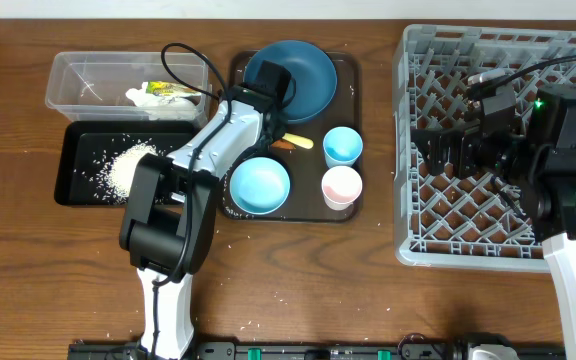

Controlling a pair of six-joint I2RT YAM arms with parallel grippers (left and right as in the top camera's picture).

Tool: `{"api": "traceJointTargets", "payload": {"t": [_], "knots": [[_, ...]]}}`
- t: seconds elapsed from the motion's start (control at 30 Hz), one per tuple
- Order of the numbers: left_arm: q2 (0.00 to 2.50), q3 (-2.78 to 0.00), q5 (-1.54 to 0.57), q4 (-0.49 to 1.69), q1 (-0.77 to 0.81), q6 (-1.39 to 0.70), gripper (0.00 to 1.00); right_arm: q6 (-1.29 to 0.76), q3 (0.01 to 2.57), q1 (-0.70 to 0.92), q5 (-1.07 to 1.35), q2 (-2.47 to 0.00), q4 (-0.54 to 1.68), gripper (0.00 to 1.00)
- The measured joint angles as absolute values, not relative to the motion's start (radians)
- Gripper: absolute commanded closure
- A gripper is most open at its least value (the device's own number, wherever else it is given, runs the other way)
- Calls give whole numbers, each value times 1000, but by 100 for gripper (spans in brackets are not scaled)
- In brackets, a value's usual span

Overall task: Sort waste into correct bins and load items into the dishwasher rack
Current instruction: 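Grasp the carrot on the brown tray with the left gripper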

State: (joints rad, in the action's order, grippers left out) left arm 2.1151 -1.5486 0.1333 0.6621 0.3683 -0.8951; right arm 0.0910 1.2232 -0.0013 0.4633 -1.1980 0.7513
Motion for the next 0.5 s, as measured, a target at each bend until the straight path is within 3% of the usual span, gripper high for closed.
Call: {"api": "traceJointTargets", "payload": {"t": [0.3,0.5], "knots": [[2130,-1549,133,645,364,-994,45,91,1223,-1,463,-1198,752,1],[2140,-1548,133,639,359,-1031,58,91,1223,-1,463,-1198,752,1]]}}
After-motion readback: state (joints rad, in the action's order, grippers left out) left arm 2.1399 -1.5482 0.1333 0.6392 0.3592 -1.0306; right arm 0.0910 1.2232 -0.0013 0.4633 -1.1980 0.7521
